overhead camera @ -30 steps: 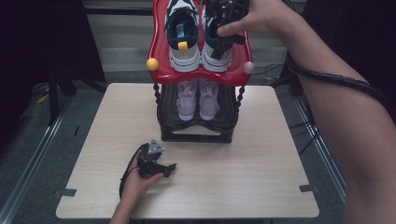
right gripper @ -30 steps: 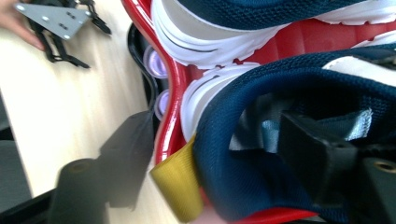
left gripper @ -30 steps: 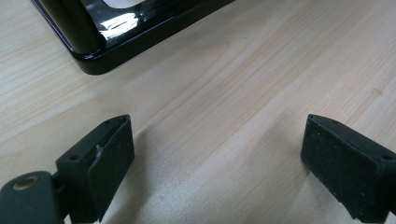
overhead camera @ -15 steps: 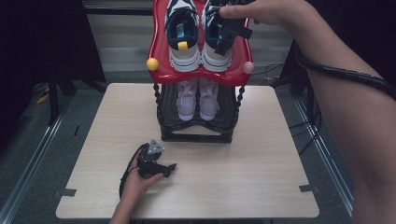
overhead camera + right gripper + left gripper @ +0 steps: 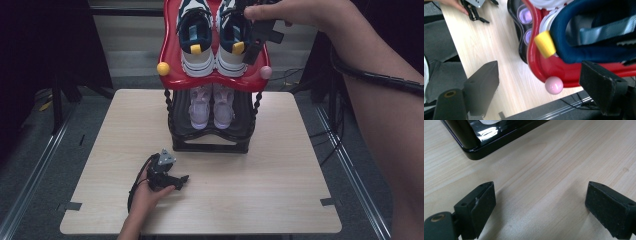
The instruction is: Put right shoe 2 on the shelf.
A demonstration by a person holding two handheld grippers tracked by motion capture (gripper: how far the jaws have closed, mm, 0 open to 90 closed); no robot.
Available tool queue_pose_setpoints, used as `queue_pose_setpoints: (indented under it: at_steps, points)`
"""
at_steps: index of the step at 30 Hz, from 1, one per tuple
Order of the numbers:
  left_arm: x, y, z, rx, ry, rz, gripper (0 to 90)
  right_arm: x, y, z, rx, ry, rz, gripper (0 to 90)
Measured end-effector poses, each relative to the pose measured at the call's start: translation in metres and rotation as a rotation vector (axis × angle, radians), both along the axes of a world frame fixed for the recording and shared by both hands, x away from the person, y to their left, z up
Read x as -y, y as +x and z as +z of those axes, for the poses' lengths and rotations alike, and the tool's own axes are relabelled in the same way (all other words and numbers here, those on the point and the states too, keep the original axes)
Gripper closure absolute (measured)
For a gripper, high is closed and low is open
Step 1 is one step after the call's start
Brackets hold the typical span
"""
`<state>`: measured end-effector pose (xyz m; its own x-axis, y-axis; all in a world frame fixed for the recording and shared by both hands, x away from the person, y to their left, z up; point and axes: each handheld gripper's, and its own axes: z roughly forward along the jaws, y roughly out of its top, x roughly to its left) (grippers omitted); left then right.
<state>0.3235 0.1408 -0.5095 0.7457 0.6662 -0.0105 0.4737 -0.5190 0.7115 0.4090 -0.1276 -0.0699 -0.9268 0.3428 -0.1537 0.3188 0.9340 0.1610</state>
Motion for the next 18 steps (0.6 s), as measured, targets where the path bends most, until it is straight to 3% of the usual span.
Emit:
queue_pose_setpoints:
  at_steps: [18]
  points:
    - [0.000,-0.001,0.000,-0.003,0.000,0.004,9.3,0.014,-0.014,-0.015,-0.078,-0.029,0.003,18.2]
